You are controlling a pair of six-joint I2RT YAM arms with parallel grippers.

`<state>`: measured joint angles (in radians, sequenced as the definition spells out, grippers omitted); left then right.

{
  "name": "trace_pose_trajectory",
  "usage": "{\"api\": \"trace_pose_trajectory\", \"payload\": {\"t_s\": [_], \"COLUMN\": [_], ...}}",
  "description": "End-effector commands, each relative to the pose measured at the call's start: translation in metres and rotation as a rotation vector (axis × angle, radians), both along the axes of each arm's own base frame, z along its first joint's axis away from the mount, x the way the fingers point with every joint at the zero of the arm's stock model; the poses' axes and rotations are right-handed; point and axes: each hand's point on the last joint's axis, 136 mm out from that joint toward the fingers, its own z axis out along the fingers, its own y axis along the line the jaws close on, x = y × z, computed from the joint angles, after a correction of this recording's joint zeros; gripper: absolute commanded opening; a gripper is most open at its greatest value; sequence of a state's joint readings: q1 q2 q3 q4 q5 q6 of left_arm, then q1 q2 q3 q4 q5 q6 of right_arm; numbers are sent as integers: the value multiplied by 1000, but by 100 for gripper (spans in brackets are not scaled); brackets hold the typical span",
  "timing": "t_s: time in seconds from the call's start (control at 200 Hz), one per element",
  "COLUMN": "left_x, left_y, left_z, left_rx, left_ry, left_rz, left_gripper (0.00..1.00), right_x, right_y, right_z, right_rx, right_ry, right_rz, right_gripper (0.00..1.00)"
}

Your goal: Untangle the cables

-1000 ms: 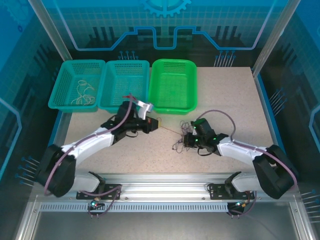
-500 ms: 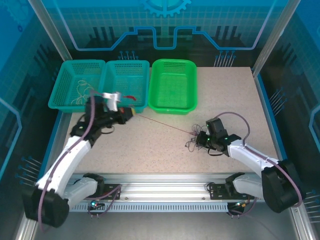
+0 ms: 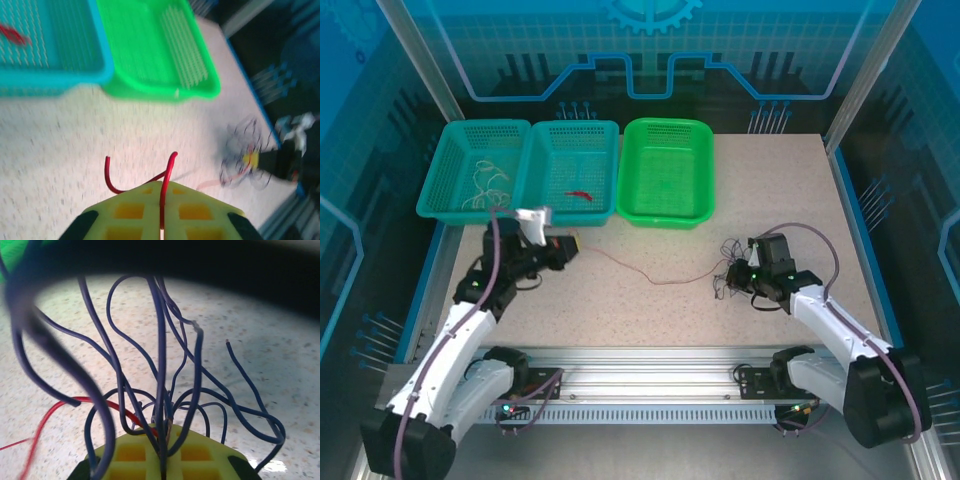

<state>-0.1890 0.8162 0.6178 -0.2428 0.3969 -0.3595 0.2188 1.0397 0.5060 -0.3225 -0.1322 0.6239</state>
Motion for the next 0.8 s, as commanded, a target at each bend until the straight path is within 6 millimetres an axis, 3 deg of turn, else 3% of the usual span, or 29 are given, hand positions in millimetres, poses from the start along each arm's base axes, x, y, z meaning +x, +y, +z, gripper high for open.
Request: {"api": "trace_pose_trajectory", "payload": {"t_s": [0.0, 0.075, 0.175, 0.315, 0.435, 0.61, 0.795], "left_x": [-3, -6, -10, -19, -24, -10, 18], "left_y": [-8, -12, -33, -81, -136, -215, -262], "left_z": [-10, -16, 1, 28, 41, 29, -15], "left_rx": [66, 91, 75, 54, -10, -102, -142], "left_ry": [-79, -102, -189, -330, -399, -285, -146], "left_rz": [-41, -66, -169, -336, -442, -548, -586], "left_gripper": [27, 35, 37, 45, 46, 48, 51], "right_x": [8, 8, 8, 8, 8, 6, 2], "right_y": [23, 32, 35, 38, 40, 44, 50], "right_z": [40, 54, 67, 78, 80, 80, 84], "right_rx": [68, 87, 88, 94, 102, 108, 121], "right_ry": [-130, -157, -162, -176, -177, -170, -173], "right_rz": [174, 235, 263, 274, 270, 280, 304], "right_gripper": [0, 0, 0, 0, 0, 0, 0]}}
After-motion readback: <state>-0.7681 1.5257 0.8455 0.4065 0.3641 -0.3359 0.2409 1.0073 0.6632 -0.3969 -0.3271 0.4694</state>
